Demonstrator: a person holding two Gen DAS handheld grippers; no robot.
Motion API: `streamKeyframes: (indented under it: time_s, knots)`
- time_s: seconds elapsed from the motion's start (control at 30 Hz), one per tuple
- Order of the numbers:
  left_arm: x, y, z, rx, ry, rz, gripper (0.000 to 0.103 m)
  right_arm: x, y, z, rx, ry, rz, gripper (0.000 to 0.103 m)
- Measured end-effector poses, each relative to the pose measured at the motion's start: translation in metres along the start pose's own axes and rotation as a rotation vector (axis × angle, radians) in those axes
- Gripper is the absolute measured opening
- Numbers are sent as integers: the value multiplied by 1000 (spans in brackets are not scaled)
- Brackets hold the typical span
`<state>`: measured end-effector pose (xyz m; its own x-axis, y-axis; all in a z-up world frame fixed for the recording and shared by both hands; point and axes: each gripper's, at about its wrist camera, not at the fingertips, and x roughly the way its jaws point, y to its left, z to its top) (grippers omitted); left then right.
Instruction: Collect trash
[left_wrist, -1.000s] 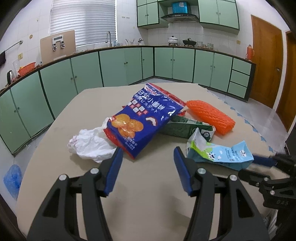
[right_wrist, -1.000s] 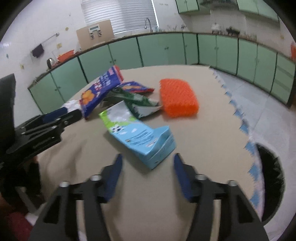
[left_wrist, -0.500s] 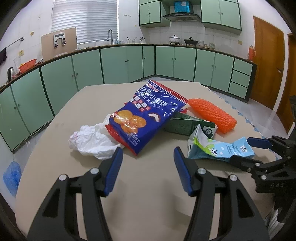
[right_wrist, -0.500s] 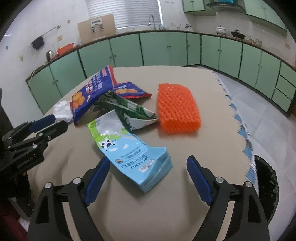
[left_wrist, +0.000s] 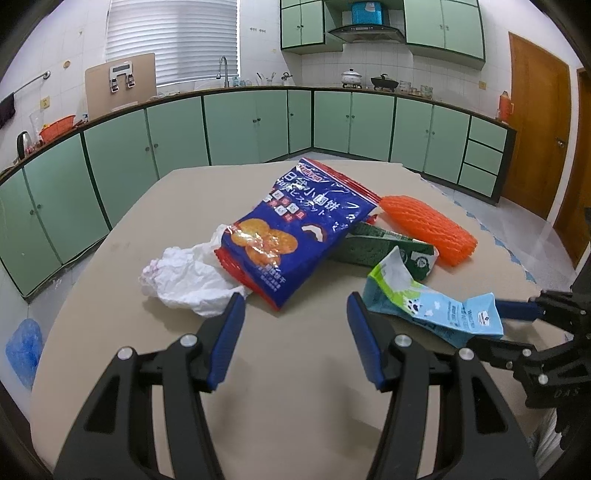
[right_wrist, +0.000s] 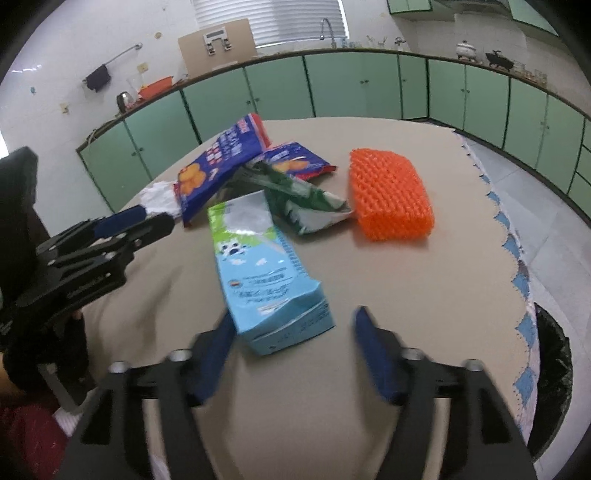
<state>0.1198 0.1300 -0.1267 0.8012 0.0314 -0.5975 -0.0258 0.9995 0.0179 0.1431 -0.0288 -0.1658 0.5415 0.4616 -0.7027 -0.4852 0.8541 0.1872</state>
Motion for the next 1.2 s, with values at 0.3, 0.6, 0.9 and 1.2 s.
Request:
streamKeyframes:
  time_s: [0.3,0.6,0.9,1.2]
  knots:
    - [0,0,-1,-4,0,4,56,14,2,9,-28,11,30,53]
    - [-1,-2,0,0,-3,-4,56,-12,8,-4,-35,-44,-7,47]
    - [-2,-10,4,7,-12,-26,56,-51,-15,-25,73,-117,-112,47]
    - [5,-38,21,41,-32,-84,56,-61,-39,-18,141,-168,-183,47]
